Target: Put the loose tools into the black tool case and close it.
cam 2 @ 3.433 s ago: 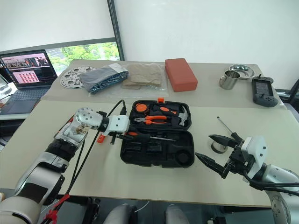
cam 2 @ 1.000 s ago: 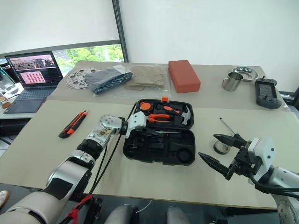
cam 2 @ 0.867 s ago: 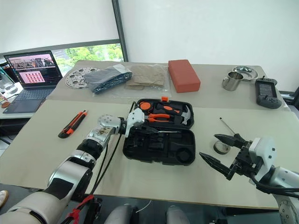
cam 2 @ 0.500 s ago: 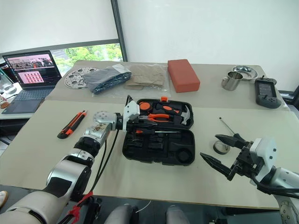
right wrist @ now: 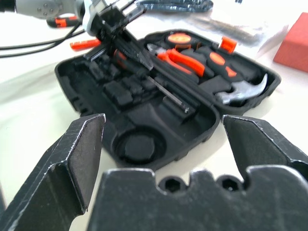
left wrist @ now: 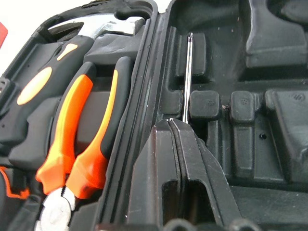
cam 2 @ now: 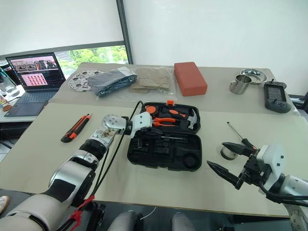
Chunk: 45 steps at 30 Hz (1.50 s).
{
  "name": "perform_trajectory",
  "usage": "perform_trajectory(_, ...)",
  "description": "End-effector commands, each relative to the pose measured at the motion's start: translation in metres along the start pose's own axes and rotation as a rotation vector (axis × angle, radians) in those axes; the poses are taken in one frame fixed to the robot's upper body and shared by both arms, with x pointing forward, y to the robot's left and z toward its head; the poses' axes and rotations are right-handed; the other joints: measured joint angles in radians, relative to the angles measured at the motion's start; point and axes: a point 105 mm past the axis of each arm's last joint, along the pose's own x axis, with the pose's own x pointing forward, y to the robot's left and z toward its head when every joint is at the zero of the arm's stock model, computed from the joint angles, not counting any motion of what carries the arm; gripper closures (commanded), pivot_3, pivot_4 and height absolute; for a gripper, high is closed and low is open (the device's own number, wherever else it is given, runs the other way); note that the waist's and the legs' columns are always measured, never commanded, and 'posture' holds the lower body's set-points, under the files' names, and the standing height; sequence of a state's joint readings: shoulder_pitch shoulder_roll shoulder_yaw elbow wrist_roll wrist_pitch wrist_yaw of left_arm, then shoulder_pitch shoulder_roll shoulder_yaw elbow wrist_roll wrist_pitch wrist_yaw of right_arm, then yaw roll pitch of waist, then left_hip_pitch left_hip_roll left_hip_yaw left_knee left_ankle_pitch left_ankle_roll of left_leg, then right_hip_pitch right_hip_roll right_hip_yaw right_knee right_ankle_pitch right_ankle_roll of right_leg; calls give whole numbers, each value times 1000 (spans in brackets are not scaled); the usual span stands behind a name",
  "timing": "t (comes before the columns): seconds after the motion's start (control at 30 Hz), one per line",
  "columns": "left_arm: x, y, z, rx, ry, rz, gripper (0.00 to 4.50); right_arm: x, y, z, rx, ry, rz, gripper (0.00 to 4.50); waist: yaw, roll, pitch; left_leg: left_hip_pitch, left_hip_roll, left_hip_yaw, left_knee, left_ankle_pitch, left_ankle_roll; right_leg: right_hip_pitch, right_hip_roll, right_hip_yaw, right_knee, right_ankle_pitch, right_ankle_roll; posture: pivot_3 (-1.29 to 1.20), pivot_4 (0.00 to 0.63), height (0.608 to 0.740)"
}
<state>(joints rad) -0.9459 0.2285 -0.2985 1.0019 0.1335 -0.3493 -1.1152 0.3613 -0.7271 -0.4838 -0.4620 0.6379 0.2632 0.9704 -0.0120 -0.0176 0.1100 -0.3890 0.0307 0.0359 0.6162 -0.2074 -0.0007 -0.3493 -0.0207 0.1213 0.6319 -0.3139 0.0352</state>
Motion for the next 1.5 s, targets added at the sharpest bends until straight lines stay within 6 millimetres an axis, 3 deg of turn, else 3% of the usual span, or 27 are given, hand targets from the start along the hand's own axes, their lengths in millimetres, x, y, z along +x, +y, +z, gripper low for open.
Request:
perform_trajectory(0.03,7,-19,-26,-29,105,-61,4436,-3,-7,8,-50,0,-24,0,0,0,0,0,0,0,0,0,0,0,0,0,0,0,0,0,150,740)
perform_trajectory(0.17,1,-2,-14,-47,40,30,4436,-5,-22,4,-55,36,-109,0,0,0,-1,0,0,0,0,0,0,0,0,0,0,0,0,0,150,740)
perform_trajectory(0.3,-21,24,28,-74,-207,129,4436,-19,-60,-9,-41,154,-280,0,-2,0,-1,-1,0,0,1,1,1,-1,0,0,1,0,0,0,150,740)
perform_trajectory(0.4,-40,28,47,-91,-328,142,4436,-26,-80,-13,-8,192,-338,0,-6,0,0,-4,0,0,0,1,1,-5,0,0,2,1,-2,0,150,740)
perform_trajectory(0.6,-77,18,69,-141,-427,71,2555,-35,-127,-28,91,301,-427,0,-12,4,1,-4,0,1,-2,1,1,-5,0,1,0,3,-6,0,150,740)
perform_trajectory(0.83,-110,-2,90,-170,-394,-43,45,-31,-154,-54,150,439,-429,0,-13,5,1,-4,1,0,-1,1,1,-4,0,1,0,3,-6,0,150,740)
perform_trajectory(1.03,-123,-13,92,-161,-345,-57,45,-20,-158,-65,219,472,-382,0,-11,7,2,-3,1,0,-1,1,1,-4,0,1,-1,3,-6,0,150,740)
perform_trajectory(1.17,-124,-13,83,-170,-288,-19,0,-11,-163,-62,216,457,-368,933,-11,7,2,-3,1,0,0,1,1,-4,0,1,-1,3,-6,0,150,740)
perform_trajectory(1.2,-124,-13,79,-173,-269,-13,0,-9,-165,-60,214,451,-370,1425,-11,8,2,-3,1,0,0,1,1,-4,0,1,0,3,-6,0,150,740)
perform_trajectory(1.5,-129,-18,71,-199,-242,10,0,-14,-167,-68,177,511,-358,4459,-12,9,3,-3,1,1,0,1,1,-3,0,1,0,3,-6,0,150,740)
